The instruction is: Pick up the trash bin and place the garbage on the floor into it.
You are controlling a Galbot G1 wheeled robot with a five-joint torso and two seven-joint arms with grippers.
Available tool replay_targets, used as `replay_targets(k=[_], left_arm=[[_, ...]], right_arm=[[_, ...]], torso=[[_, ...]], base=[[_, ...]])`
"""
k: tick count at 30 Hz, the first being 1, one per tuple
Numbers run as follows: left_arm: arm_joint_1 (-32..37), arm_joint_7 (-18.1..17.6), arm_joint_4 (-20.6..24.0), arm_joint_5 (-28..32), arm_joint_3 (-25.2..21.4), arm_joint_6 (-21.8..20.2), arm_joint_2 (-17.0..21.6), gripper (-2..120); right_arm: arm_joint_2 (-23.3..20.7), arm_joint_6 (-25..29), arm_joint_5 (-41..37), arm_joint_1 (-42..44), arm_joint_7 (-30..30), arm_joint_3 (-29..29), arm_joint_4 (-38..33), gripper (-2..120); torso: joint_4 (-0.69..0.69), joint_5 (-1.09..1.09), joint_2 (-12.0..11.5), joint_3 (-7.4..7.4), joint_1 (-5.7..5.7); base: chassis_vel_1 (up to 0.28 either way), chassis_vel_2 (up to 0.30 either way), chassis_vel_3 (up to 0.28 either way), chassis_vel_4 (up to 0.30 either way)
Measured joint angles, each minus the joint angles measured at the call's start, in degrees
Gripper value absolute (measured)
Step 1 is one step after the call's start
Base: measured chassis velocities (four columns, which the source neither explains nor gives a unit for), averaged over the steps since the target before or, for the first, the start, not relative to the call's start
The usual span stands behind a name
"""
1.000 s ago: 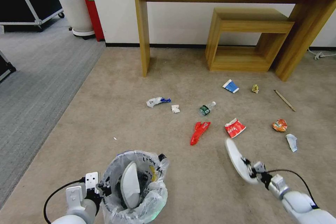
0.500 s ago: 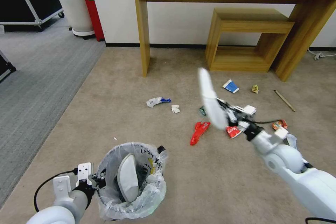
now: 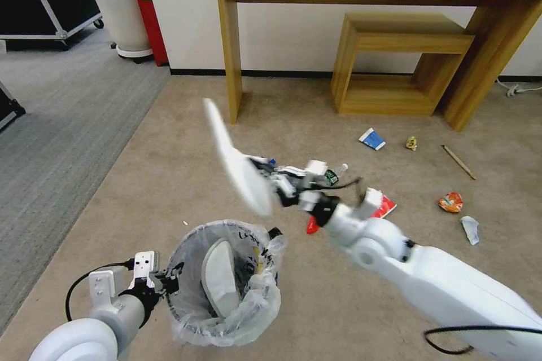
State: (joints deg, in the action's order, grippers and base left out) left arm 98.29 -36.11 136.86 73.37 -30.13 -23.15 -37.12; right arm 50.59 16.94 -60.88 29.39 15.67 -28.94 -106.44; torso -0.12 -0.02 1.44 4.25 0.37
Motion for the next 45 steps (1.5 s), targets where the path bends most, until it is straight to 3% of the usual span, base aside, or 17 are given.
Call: replay_targets(k=[1,3,8,25,43,45], left_arm=[[0.0,0.0,0.0,0.0,0.0,0.0,0.0,0],[-0.3,-0.5,-0.5,1.7,-1.3,0.3,0.6,0],[0.4,-0.8,-0.7,1.7,-1.9,0.3,0.6,0],[2.1,-1.9,0.7,2.1,-3.9,0.6,0.6,0],[5.3,-2.7,2.7,2.7,-6.6,0.7,0.2,0],[5.6,-2.6,2.8,2.7,-6.9,0.7,0.3,0]], right_arm=[[0.0,0.0,0.0,0.0,0.0,0.0,0.0,0],[5.6,0.0,1.3,-2.9,-0.6,-8.5,4.4,0],[7.9,0.5,3.5,-1.3,-0.6,-11.2,7.3,0],[1.2,2.3,7.7,3.1,1.2,-12.5,8.1,0],[1.3,3.2,8.9,0.4,0.0,-13.4,8.8,0],[0.9,3.1,9.0,-0.5,0.6,-13.4,8.6,7]], torso=[[0.00,0.00,0.0,0.00,0.00],[0.00,0.01,0.0,0.00,0.00],[0.00,0.01,0.0,0.00,0.00],[-0.01,0.03,0.0,0.00,0.00],[-0.01,0.03,0.0,0.00,0.00],[-0.01,0.02,0.0,0.00,0.00]], base=[[0.000,0.000,0.000,0.000],[0.000,0.000,0.000,0.000],[0.000,0.000,0.000,0.000],[0.000,0.000,0.000,0.000],[0.000,0.000,0.000,0.000],[0.000,0.000,0.000,0.000]])
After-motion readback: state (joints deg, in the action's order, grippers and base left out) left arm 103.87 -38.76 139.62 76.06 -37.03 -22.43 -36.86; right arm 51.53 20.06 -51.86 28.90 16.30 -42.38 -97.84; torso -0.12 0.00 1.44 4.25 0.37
